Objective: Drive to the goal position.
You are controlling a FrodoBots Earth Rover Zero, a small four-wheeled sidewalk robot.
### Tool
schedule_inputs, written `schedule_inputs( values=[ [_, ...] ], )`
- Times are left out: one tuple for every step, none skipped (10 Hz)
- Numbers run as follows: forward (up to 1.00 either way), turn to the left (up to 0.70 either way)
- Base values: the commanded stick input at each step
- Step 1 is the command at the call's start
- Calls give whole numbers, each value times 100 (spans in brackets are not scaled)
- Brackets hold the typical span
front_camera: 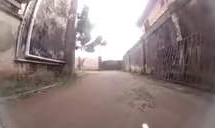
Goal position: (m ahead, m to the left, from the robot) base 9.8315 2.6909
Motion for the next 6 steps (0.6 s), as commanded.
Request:
schedule_inputs(
  values=[
    [70,0],
    [70,0],
    [70,0],
    [70,0],
    [70,0],
    [70,0]
  ],
)
